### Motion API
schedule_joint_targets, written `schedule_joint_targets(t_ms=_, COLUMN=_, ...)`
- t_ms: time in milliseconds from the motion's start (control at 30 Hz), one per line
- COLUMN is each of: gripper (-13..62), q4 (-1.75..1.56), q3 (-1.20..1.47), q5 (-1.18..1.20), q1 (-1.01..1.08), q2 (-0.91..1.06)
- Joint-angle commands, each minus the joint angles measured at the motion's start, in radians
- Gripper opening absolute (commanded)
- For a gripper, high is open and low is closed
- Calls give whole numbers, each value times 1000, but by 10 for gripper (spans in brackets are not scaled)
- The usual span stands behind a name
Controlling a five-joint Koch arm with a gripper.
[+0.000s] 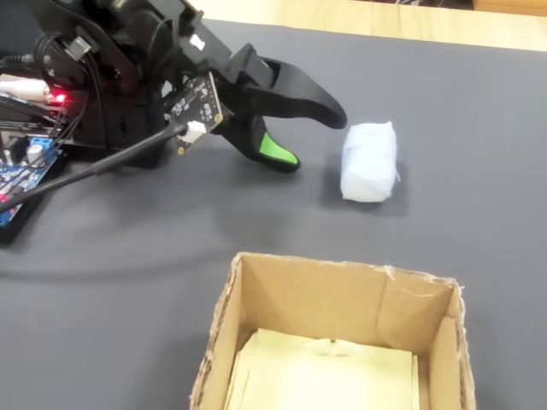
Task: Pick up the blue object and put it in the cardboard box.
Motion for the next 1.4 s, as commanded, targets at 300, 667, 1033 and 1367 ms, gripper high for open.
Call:
schedule_joint_targets(t_ms=300, gripper=337, q4=307, q3=-184, q5=-66, q1=-25, q2=67)
schedule_joint_targets(t_ms=667, gripper=337, q4=526, q3=-463, q5=-66, q1=-34, q2=-75)
schedule_joint_targets(t_ms=1033, gripper=337, q4=769, q3=-874, q5=-64, q1=-32, q2=-442)
schedule_joint_targets(t_ms=1367, gripper=335, q4=811, q3=-1011, q5=-6, q1=-35, q2=-686)
